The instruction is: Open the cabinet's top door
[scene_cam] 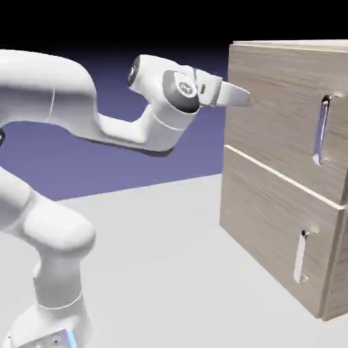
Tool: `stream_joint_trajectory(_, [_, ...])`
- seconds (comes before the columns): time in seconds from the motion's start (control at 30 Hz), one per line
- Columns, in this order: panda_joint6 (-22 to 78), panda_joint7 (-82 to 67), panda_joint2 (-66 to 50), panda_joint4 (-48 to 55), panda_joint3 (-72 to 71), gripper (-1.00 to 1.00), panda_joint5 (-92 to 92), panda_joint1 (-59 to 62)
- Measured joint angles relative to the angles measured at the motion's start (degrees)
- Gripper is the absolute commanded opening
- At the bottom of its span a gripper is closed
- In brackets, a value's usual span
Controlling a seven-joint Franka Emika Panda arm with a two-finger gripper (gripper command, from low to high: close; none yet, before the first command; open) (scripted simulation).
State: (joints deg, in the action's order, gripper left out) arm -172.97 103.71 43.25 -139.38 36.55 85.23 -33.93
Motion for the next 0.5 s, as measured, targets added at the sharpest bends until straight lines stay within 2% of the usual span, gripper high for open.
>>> stream_joint_trajectory(0.5, [0.46, 26.86, 4.64, 9.48, 16.03, 0.0, 37.38, -14.58])
